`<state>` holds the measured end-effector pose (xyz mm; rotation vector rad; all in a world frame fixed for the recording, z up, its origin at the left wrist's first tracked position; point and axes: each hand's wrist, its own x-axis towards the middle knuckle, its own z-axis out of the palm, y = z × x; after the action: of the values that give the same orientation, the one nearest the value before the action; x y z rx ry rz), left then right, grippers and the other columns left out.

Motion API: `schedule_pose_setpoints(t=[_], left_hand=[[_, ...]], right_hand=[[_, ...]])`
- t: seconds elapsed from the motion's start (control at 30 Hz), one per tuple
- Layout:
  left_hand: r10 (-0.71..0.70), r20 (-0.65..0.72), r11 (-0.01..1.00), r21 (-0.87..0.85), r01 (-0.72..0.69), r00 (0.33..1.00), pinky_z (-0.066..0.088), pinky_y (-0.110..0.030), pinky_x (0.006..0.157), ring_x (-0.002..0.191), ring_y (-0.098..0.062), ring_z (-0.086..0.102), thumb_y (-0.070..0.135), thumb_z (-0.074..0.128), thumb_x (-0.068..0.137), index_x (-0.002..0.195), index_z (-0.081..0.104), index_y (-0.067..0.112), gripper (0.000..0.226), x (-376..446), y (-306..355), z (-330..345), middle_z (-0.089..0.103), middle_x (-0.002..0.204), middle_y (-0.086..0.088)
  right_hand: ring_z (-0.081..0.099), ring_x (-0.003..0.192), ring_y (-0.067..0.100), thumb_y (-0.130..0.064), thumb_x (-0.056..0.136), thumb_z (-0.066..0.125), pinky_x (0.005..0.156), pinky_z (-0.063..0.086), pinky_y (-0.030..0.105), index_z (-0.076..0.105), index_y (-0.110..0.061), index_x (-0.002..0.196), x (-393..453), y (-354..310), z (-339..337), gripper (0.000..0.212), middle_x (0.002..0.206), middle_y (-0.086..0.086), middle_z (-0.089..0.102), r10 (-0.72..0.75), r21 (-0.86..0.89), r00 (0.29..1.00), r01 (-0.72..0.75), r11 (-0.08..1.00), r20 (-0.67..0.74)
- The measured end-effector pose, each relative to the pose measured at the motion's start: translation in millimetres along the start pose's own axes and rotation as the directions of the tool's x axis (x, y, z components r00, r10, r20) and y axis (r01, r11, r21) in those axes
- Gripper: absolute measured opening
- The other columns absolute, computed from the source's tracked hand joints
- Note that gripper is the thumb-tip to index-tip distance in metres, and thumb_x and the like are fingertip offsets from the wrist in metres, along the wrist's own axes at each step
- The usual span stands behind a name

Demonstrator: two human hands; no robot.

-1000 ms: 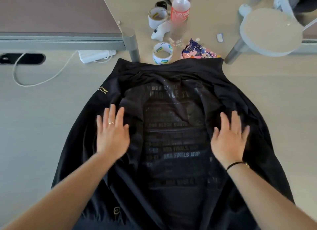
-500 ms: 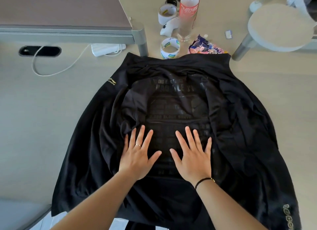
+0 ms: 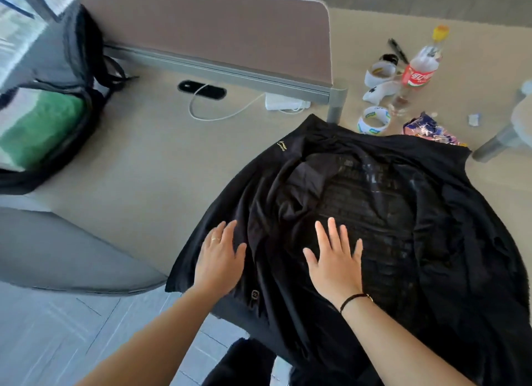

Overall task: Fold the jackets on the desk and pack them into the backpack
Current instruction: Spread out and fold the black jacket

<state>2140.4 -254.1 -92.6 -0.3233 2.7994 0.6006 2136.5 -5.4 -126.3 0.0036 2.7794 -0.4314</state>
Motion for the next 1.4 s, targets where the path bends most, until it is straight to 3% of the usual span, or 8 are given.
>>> schedule_pose_setpoints(t=[0.27, 0.4, 0.53, 0.67, 0.93, 1.1, 1.27, 1.4], left_hand=[[-0.364, -0.03, 0.906, -0.245, 0.346, 0.931, 0.038, -0.05, 0.108, 0.137, -0.033, 0.036, 0.008, 0.036, 0.097, 0.153, 0.029, 0.015, 0.057, 26, -61, -27, 0.039, 0.151, -0.013], [-0.344, -0.086, 0.915, -0.254, 0.313, 0.935, 0.041, -0.049, 0.106, 0.133, -0.034, 0.043, 0.005, 0.04, 0.096, 0.152, 0.029, 0.011, 0.057, 44, -81, -26, 0.047, 0.144, -0.016], [-0.366, -0.061, 0.912, -0.223, 0.345, 0.929, 0.052, -0.047, 0.082, 0.102, -0.033, 0.06, 0.015, 0.046, 0.098, 0.15, 0.028, 0.021, 0.055, 57, -95, -19, 0.065, 0.112, -0.009], [-0.365, -0.072, 0.905, -0.26, 0.336, 0.928, 0.051, -0.043, 0.082, 0.105, -0.027, 0.06, 0.013, 0.053, 0.096, 0.149, 0.035, 0.022, 0.057, 60, -102, -12, 0.066, 0.113, -0.003], [-0.373, 0.0, 0.891, -0.278, 0.358, 0.928, 0.05, -0.043, 0.087, 0.109, -0.026, 0.056, 0.01, 0.053, 0.095, 0.147, 0.037, 0.024, 0.056, 64, -104, -10, 0.061, 0.116, -0.004], [-0.392, 0.073, 0.885, -0.241, 0.398, 0.917, 0.048, -0.042, 0.091, 0.112, -0.029, 0.055, 0.005, 0.042, 0.091, 0.127, 0.057, 0.017, 0.041, 66, -99, -12, 0.059, 0.119, -0.006], [-0.354, 0.05, 0.907, -0.225, 0.355, 0.934, 0.05, -0.036, 0.076, 0.092, -0.028, 0.063, 0.01, 0.041, 0.096, 0.123, 0.061, 0.019, 0.035, 63, -98, -18, 0.051, 0.122, -0.002], [-0.305, 0.031, 0.941, -0.147, 0.306, 0.952, 0.048, -0.035, 0.073, 0.086, -0.024, 0.063, 0.024, 0.042, 0.101, 0.113, 0.062, 0.025, 0.024, 55, -99, -23, 0.054, 0.114, 0.004]], right_hand=[[-0.007, 0.155, 0.023, -0.051, 0.105, 0.028, 0.124, 0.001, 0.053, 0.003, -0.03, 0.16, 27, -119, 1, 0.065, 0.168, -0.002, -0.009, -0.384, -0.07, 0.914, 0.395, 0.916, 0.128], [-0.007, 0.155, 0.024, -0.049, 0.105, 0.029, 0.124, -0.001, 0.054, 0.002, -0.03, 0.16, 50, -152, 8, 0.065, 0.168, -0.001, -0.007, -0.416, -0.141, 0.887, 0.446, 0.884, 0.199], [-0.007, 0.155, 0.024, -0.045, 0.106, 0.03, 0.124, 0.001, 0.054, 0.002, -0.029, 0.16, 76, -179, 8, 0.063, 0.168, -0.001, -0.006, -0.443, -0.203, 0.856, 0.499, 0.842, 0.266], [-0.002, 0.155, 0.023, -0.037, 0.107, 0.03, 0.124, 0.005, 0.055, 0.001, -0.027, 0.16, 112, -208, 7, 0.061, 0.169, -0.003, 0.001, -0.408, -0.169, 0.858, 0.473, 0.865, 0.312], [0.051, 0.126, 0.034, -0.01, 0.097, 0.034, 0.1, 0.046, 0.046, 0.027, -0.026, 0.155, 159, -245, 9, 0.061, 0.151, 0.009, 0.037, -0.33, -0.113, 0.836, 0.416, 0.902, 0.439], [0.049, 0.076, 0.03, -0.005, 0.093, 0.045, 0.065, 0.042, 0.037, 0.051, -0.014, 0.113, 162, -240, 12, 0.023, 0.113, 0.011, 0.042, -0.344, -0.255, 0.867, 0.447, 0.858, 0.361], [0.049, 0.074, 0.028, -0.011, 0.094, 0.049, 0.06, 0.04, 0.036, 0.048, -0.014, 0.094, 170, -223, 13, 0.003, 0.105, 0.006, 0.036, -0.391, -0.261, 0.864, 0.476, 0.839, 0.318], [0.053, 0.079, 0.025, -0.022, 0.098, 0.052, 0.069, 0.047, 0.039, 0.048, -0.019, 0.092, 170, -207, -2, 0.008, 0.107, -0.002, 0.047, -0.456, -0.105, 0.849, 0.496, 0.862, 0.267]])
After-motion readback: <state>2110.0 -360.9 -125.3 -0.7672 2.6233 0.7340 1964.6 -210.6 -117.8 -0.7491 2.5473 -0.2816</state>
